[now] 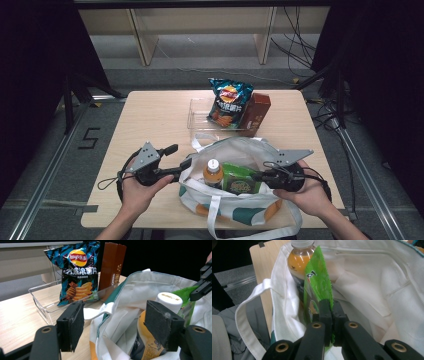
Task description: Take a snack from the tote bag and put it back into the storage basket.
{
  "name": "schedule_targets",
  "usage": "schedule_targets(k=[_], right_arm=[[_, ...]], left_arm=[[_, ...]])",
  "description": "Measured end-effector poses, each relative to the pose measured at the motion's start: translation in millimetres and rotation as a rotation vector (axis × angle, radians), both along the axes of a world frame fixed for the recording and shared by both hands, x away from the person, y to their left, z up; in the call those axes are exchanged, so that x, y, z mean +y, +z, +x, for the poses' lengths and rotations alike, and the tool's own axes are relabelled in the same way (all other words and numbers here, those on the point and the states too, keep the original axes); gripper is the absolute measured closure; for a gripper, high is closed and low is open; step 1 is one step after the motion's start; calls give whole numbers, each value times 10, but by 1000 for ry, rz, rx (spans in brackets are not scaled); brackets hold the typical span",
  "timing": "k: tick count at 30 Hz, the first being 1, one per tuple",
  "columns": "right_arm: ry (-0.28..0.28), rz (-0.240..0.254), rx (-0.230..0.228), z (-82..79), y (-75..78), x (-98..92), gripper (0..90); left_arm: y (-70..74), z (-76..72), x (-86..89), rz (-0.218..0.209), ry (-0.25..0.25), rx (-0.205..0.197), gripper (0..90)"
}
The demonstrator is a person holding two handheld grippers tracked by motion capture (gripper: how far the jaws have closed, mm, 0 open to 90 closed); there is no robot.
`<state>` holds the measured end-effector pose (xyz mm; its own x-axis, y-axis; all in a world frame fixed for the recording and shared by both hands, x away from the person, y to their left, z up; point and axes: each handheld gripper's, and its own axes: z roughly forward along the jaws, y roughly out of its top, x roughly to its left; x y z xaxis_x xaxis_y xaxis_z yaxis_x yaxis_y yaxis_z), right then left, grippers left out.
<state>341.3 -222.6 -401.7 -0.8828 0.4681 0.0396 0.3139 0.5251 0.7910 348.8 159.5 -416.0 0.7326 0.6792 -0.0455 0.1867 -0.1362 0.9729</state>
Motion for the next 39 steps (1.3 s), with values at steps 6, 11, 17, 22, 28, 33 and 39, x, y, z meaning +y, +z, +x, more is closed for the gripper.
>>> schedule_targets(k=[6, 11, 17, 22, 28, 33, 39], right_arm=[[-6, 24, -17, -15, 54, -19, 900], [-10, 28, -39, -30, 116, -56, 900], [-24, 26, -79, -10, 169, -87, 900], [-20, 60, -99, -12, 216, -63, 900], [-13, 57, -101, -12, 265, -47, 900], [3, 45, -116, 5, 308, -56, 900], [-19, 70, -119, -7, 358, -32, 900]], left_arm=[[0, 0, 3, 1, 1, 0, 314], [2, -2, 6, -5, 4, 1, 314], [8, -2, 11, -4, 5, -2, 314], [5, 1, 6, -6, 5, -1, 314], [5, -2, 6, -6, 5, 0, 314], [7, -1, 7, -5, 5, -2, 313], [7, 3, 4, -6, 4, -1, 313]])
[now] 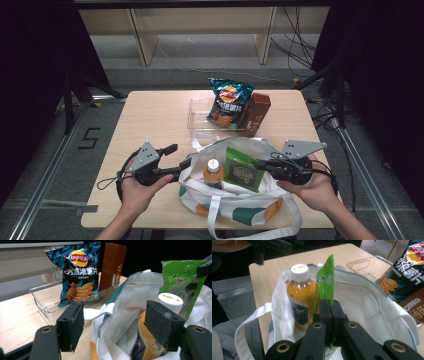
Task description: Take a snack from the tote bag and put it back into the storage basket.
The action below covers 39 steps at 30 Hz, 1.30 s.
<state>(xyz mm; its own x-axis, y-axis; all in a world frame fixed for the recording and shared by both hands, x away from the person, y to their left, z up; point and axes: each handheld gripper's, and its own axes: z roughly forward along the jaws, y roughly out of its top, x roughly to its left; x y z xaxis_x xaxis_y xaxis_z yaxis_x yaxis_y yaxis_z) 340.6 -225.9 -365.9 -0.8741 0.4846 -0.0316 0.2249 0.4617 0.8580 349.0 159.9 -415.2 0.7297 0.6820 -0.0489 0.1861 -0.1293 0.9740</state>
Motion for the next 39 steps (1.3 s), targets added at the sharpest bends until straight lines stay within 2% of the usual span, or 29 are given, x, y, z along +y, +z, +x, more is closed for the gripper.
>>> schedule_targets(k=[1, 2, 3, 5, 6, 7, 9, 10, 11, 12, 13, 15, 16, 17, 18, 20, 21, 22, 25, 26, 27, 28, 30, 32, 34, 35, 37, 38, 39], right_arm=[[18, -8, 1, 7, 15, -3, 900], [12, -10, -14, 11, 23, -2, 900], [-2, 7, -10, 6, 21, 9, 900], [5, -1, 6, -4, 50, 2, 900], [-2, 1, -26, 15, 54, 5, 900], [6, -5, -3, 11, 71, 1, 900], [2, 6, -18, 12, 88, 0, 900], [6, -8, -17, 17, 104, -10, 900], [9, -1, -39, 29, 109, -4, 900], [-15, 9, -28, 20, 113, -5, 900], [3, -3, -19, 24, 131, -13, 900], [-3, 9, -18, 15, 147, -12, 900], [5, -5, -36, 37, 161, -27, 900], [-11, 11, -31, 26, 165, -14, 900], [-2, 11, -44, 41, 181, -24, 900], [-10, 10, -37, 47, 200, -34, 900], [-7, 11, -53, 60, 203, -30, 900], [-6, 0, -51, 59, 223, -42, 900], [-5, 10, -65, 71, 238, -40, 900], [2, 6, -54, 74, 248, -43, 900], [-7, 10, -62, 78, 252, -41, 900], [-13, 8, -46, 71, 264, -50, 900], [-15, 18, -75, 84, 267, -43, 900], [0, 9, -68, 93, 290, -52, 900], [-16, 19, -88, 95, 299, -42, 900], [-10, 13, -63, 82, 315, -48, 900], [-17, 26, -86, 98, 324, -40, 900], [-16, 24, -75, 88, 335, -42, 900], [-10, 13, -94, 101, 350, -54, 900]], left_arm=[[0, 0, 0, 0, 0, 0, 313], [0, 0, 0, 0, 0, -1, 313], [0, 0, 0, 0, 0, 0, 313], [1, -1, 2, 1, 0, 0, 313], [2, -1, 3, -1, 1, 0, 313], [3, -1, 3, -1, 2, 0, 313], [5, -1, 4, -1, 2, -1, 313], [6, -1, 4, -1, 2, -2, 313], [5, -1, 3, -1, 2, -2, 313], [5, -1, 1, -2, 1, -1, 313], [5, 0, 0, -1, 1, -2, 313], [6, 3, -1, 0, -1, -3, 313], [6, 4, -1, 1, -2, -3, 313], [6, 5, -2, 0, -1, -3, 313], [6, 6, -1, 1, -1, -4, 313], [5, 5, -2, 0, -1, -3, 313], [4, 5, -3, 0, -1, -2, 313], [4, 4, -3, -1, -1, -2, 313], [7, 5, -2, 0, -2, -4, 313], [7, 7, -2, 1, -2, -4, 313], [6, 7, -3, 0, -1, -3, 313], [6, 6, -4, 0, -1, -3, 313], [6, 4, -6, 0, -2, -1, 313], [5, 6, -5, 0, -2, -1, 313], [6, 8, -4, 0, -2, -2, 313], [6, 8, -4, 0, -2, -2, 313], [5, 8, -4, 0, -2, -2, 313], [4, 8, -3, 2, -2, -2, 313], [4, 7, -3, 1, -2, -1, 313]])
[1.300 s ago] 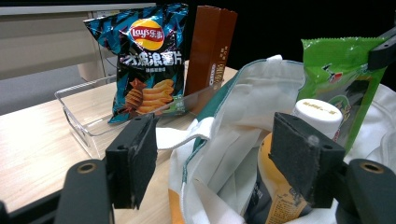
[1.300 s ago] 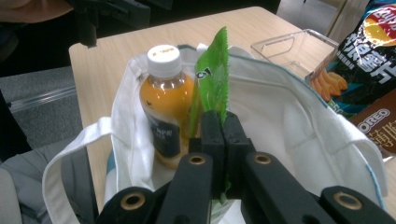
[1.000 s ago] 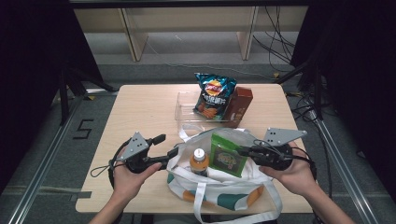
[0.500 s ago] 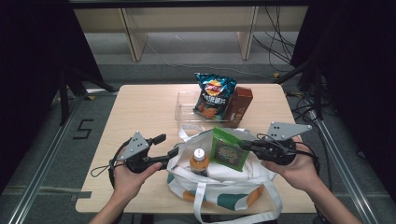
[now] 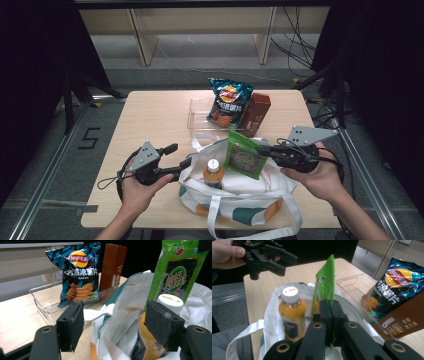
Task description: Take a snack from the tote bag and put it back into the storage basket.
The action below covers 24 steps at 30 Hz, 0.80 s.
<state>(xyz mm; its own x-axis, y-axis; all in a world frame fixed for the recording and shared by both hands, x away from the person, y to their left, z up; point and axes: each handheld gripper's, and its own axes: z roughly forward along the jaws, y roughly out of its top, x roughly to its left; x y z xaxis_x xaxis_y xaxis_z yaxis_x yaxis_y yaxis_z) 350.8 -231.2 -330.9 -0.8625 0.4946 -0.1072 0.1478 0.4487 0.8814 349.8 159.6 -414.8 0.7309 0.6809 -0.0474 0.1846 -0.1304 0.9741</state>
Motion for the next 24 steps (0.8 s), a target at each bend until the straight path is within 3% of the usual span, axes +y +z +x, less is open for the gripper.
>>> schedule_targets(k=[6, 7, 8, 10, 12, 14, 15, 16, 21, 22, 24], right_arm=[[-7, 14, 8, -17, 34, -1, 900], [-4, 21, -11, -8, 37, 1, 900], [-10, 22, 7, -23, 46, -2, 900], [-12, 24, -18, -3, 58, -14, 900], [-5, 21, 6, -4, 72, -25, 900], [-1, 21, -38, 17, 78, -26, 900], [-17, 29, 6, -14, 85, -24, 900], [-11, 21, -20, 4, 95, -32, 900], [-14, 27, -1, 1, 128, -37, 900], [-19, 36, -24, 6, 127, -30, 900], [-19, 34, -22, 7, 143, -32, 900]], left_arm=[[2, 0, 2, 0, 2, -2, 313], [1, -1, 1, 1, 1, -2, 313], [1, -1, 0, 1, 0, -1, 313], [1, -1, -1, 1, 0, -1, 313], [1, -1, 1, 0, 1, -1, 312], [0, 0, 3, 1, 2, -1, 312], [0, 0, 3, 0, 2, -1, 313], [-1, -1, 3, 1, 2, -1, 312], [0, -1, 2, 0, 2, -2, 312], [-1, -1, 2, 1, 1, -1, 313], [-1, -3, 1, 0, 1, -1, 312]])
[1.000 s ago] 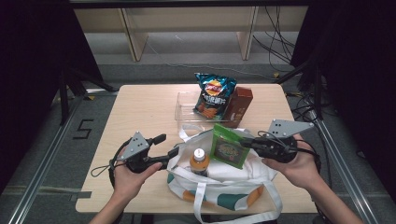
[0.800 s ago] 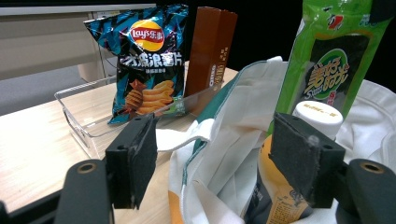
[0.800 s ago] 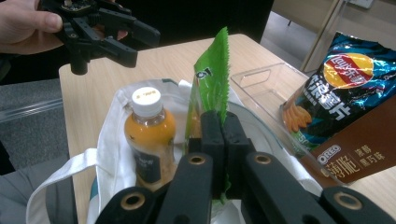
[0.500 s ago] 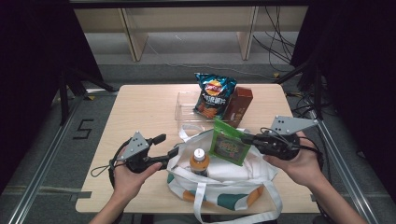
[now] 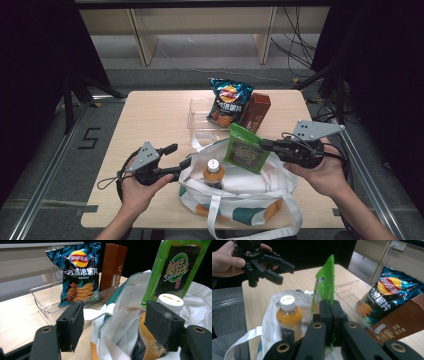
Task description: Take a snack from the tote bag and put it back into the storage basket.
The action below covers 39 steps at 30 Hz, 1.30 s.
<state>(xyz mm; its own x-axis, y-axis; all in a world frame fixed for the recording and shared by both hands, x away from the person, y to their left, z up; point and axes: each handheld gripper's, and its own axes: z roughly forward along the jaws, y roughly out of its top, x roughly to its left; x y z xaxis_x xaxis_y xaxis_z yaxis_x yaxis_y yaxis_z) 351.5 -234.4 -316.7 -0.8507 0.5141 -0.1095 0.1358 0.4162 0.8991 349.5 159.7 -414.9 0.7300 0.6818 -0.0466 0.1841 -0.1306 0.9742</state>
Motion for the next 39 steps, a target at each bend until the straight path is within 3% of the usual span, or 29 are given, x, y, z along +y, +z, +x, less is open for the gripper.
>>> schedule_targets(k=[12, 13, 16, 19, 23, 24, 26, 27, 31, 32, 33, 34, 39], right_arm=[[10, -5, 7, 27, 57, 2, 900], [7, -13, -11, 33, 65, -6, 900], [-3, 7, 5, 24, 61, 6, 900], [9, -6, -8, 46, 74, -4, 900], [-14, 15, -4, 44, 80, 8, 900], [-1, 7, -30, 62, 87, 5, 900], [1, 4, -4, 55, 100, -1, 900], [-4, 10, -21, 66, 98, 1, 900], [-4, 9, -4, 67, 119, -6, 900], [-9, 15, -33, 81, 118, -1, 900], [-17, 21, -13, 72, 123, 3, 900], [-2, 2, -24, 82, 143, -10, 900], [-12, 21, -21, 96, 168, 2, 900]], left_arm=[[4, -2, 4, -3, 2, 0, 311], [4, -2, 5, -3, 3, 0, 311], [0, -2, 2, -2, 2, 0, 311], [1, 0, 0, 1, 1, -1, 311], [-1, 0, 1, 0, 2, 0, 311], [-2, -1, 1, 0, 2, 1, 311], [-2, -2, 2, -1, 2, 2, 311], [0, -2, 2, -1, 3, 0, 311], [2, -4, 2, -2, 3, 0, 311], [1, -3, 2, -2, 3, 0, 311], [0, -2, 1, -1, 2, 0, 311], [0, -1, 0, -1, 2, -1, 311], [-2, 0, -3, 1, 0, 0, 311]])
